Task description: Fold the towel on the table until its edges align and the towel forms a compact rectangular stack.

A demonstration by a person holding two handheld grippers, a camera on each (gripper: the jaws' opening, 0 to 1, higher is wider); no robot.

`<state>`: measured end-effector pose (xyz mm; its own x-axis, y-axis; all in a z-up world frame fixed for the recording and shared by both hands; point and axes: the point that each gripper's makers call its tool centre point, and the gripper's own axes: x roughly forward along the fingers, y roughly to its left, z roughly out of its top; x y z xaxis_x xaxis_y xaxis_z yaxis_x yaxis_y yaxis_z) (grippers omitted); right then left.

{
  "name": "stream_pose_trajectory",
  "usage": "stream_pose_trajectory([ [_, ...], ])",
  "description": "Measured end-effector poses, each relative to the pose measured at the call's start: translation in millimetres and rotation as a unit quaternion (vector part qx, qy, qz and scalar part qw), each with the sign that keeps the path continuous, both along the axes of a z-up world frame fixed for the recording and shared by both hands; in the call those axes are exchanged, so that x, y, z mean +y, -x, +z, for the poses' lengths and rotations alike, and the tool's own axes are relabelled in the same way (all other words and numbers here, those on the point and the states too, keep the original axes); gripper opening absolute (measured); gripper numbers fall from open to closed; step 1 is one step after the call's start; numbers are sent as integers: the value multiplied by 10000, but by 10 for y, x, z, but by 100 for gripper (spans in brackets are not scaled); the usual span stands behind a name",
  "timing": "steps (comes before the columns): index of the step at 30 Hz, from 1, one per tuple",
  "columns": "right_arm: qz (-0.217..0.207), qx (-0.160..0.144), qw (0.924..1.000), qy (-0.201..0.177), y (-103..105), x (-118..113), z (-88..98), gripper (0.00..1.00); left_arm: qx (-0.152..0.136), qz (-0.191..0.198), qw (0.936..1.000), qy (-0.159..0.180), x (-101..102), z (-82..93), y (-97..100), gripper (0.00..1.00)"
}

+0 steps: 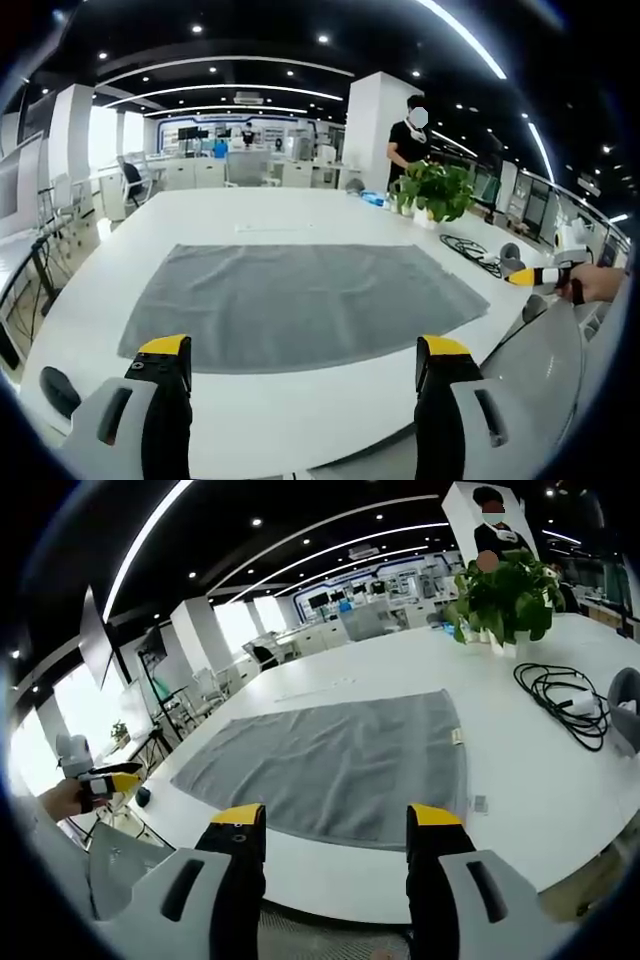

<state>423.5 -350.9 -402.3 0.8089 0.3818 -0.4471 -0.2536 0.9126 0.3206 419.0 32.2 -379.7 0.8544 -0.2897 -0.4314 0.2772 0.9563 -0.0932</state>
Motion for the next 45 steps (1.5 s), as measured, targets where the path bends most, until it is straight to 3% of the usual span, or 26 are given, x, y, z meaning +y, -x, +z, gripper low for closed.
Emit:
stream_pose_trajectory([
  [33,24,34,10000,7,17,21,-40,53,87,-384,9992,-32,-220,-28,-72,94],
  [41,34,52,10000,-27,11,18,-39,53,97,-566,9984,4,-418,-32,-92,94],
  [45,-60,49,9999,-151,3,-32,-19,53,73,-645,9977,196,-502,-7,-108,93],
])
